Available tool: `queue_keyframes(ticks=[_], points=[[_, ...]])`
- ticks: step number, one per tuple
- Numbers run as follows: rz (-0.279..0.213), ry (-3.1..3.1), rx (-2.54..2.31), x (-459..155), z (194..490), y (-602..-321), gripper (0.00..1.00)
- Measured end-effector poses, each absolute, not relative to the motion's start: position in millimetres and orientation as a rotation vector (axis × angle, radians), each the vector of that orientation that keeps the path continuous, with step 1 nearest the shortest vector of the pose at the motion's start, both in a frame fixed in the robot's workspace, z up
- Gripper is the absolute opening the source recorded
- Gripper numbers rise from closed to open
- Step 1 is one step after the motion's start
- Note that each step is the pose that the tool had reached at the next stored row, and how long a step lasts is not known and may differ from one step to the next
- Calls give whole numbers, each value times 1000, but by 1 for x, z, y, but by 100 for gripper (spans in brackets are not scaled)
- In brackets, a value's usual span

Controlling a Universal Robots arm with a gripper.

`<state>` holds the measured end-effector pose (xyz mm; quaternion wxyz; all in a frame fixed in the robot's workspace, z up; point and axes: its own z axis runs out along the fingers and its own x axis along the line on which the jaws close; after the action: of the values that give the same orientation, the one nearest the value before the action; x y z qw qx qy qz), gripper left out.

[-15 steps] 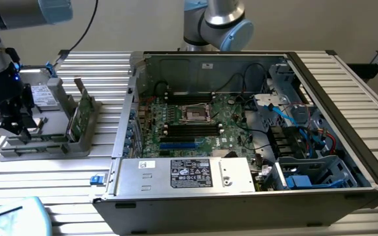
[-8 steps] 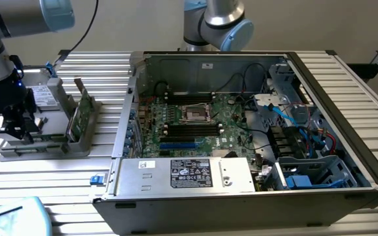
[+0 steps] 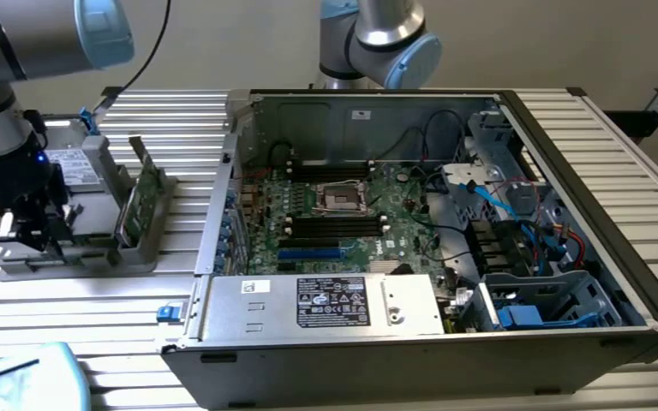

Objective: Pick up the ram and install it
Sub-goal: 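Pick up the ram and move it above insertion slot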

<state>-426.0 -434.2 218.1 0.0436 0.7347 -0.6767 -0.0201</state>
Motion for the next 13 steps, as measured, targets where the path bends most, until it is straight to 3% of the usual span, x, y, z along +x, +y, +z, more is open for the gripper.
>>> queue_keyframes(ticks=[13], points=[[-61,-2060,2254,-427,194,-437,43]])
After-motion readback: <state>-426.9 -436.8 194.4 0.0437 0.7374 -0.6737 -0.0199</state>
